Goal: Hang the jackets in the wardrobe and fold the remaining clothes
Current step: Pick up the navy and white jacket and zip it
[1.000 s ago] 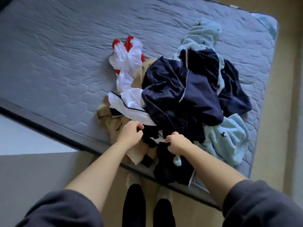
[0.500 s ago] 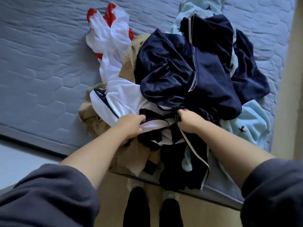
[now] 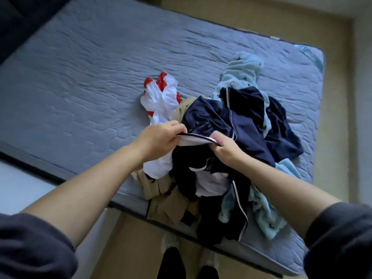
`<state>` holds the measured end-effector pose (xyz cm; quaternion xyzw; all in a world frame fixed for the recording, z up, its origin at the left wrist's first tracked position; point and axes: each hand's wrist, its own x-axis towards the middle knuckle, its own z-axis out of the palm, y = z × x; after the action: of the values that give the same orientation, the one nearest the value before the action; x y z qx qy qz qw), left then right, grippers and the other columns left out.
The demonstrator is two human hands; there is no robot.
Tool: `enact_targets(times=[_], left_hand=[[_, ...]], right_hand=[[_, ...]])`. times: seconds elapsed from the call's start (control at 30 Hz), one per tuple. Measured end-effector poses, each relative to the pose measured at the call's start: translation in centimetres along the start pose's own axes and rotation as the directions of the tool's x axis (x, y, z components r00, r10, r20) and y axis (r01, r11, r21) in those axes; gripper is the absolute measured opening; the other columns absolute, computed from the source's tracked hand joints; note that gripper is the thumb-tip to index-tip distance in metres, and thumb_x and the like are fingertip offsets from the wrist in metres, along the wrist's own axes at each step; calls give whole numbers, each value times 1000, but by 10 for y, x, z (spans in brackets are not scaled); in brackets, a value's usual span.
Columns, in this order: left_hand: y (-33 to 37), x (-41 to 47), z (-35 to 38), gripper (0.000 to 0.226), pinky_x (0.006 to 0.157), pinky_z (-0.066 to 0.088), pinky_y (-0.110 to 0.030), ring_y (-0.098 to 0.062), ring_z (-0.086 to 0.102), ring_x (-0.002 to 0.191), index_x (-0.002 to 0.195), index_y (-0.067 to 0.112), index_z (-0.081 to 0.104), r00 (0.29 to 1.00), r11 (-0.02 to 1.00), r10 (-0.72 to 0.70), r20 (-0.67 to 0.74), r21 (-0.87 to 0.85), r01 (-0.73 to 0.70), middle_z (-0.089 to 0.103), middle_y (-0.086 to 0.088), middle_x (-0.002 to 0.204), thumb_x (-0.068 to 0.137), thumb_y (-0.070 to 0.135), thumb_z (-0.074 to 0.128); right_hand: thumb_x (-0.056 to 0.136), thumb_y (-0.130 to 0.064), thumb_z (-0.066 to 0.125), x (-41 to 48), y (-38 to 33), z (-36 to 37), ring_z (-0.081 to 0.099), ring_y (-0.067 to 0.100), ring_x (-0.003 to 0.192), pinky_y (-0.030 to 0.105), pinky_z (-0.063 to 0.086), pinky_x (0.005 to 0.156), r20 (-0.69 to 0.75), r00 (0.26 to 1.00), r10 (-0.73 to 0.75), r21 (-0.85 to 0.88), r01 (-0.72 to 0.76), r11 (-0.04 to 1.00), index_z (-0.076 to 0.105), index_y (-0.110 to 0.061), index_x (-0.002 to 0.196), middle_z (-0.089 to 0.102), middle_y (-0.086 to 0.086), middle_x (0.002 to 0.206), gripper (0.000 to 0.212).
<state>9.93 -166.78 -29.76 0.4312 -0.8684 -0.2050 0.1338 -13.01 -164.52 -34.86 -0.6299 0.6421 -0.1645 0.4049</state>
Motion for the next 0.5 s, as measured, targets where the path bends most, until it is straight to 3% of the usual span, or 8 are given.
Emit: enact_targets(times=[0.07,0.2,0.33,0.43,0.5], left_hand=[[18,-3,-37,23,72,48,-45,-29,59,93,110,9,61,998,1000,-16,-58,22,18,62,-5,103,89,7,52],[58,-10,-103,21,77,47,-44,-31,60,94,109,5,61,991,999,-5,-135,41,11,64,-9,106,89,6,54],[106,-10,-177,21,75,47,-41,-31,61,88,107,7,60,951,996,63,-304,72,-43,66,-10,99,87,5,56],[148,-3,-236,18,69,46,-37,-28,58,79,101,9,58,866,990,138,-481,95,-105,63,-7,90,85,7,51],[170,2,-271,22,67,42,-35,-29,57,77,101,7,59,803,985,170,-571,133,-114,62,-9,87,82,10,47]], right_hand=[[91,-11,52,-16,-37,-33,43,13,70,19,31,57,-71,996,-54,11,54,998,51,-9,82,49,-4,69,9],[91,-13,56,-56,-105,-91,42,10,64,26,30,59,-163,974,-157,3,160,987,49,-16,73,47,-5,66,19],[87,-18,62,-95,-165,-145,38,10,63,26,29,58,-265,914,-306,15,321,947,49,-6,70,41,-3,64,25],[84,-28,66,-128,-192,-173,46,0,59,16,37,57,-119,910,-397,184,413,892,55,-21,69,49,-16,61,20],[80,-34,70,-146,-189,-180,55,-2,66,14,44,65,54,932,-357,206,340,918,65,-25,75,59,-19,68,11]])
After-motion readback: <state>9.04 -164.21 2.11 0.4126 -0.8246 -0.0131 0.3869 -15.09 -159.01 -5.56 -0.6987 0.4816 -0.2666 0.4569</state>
